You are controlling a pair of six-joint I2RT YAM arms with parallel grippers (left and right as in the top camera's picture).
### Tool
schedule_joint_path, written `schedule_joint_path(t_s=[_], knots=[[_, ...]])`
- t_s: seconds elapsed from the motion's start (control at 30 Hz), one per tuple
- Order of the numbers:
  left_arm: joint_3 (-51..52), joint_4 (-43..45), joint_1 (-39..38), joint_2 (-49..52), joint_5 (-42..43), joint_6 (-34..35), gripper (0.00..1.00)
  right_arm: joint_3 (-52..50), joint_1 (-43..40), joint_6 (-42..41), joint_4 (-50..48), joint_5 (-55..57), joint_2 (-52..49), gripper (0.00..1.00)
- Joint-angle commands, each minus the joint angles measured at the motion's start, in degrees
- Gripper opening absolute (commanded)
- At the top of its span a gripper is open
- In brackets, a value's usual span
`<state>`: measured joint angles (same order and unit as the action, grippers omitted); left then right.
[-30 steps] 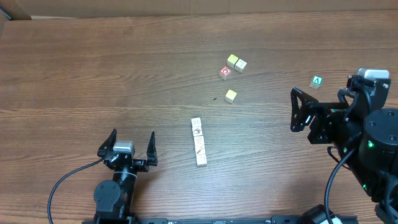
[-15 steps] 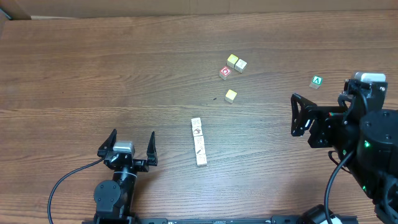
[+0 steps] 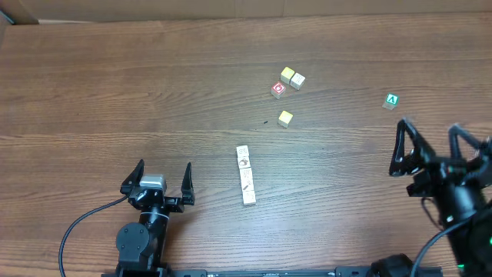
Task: Flip 5 blocks
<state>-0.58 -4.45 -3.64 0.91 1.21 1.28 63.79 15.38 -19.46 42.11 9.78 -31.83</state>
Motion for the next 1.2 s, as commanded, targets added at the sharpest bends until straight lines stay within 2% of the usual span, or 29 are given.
schedule_joint_path(t_s=[0.0, 0.23, 0.47, 0.73, 0.9, 1.17], knots=[[0.31, -0.02, 0.35, -0.7, -0.57, -0.92, 0.99, -12.55, -2.43, 0.22, -8.17, -6.67, 7.63, 1.0], [0.31, 0.0, 0.35, -0.7, -0.57, -0.92, 1.0, -39.04, -6.82, -0.02, -29.29, -13.42, 22.95, 1.0], [0.31, 0.0, 0.35, -0.7, -0.57, -0.9, 1.0, -55.49, -9.44, 0.0, -40.22, -13.84, 31.61, 1.0], [0.31, 0.0, 0.35, -0.7, -0.57, -0.92, 1.0, -60.02, -11.8, 0.33, -40.81, -12.2, 31.63, 1.0], [0.31, 0.0, 0.35, -0.7, -0.57, -0.92, 1.0, -63.47, -11.98, 3.26, -42.49, -11.89, 31.67, 1.0], [0.31, -0.02, 0.35, -0.7, -0.57, -0.92, 1.0, -63.36, -12.02, 9.09, -37.31, -10.95, 31.67, 1.0]])
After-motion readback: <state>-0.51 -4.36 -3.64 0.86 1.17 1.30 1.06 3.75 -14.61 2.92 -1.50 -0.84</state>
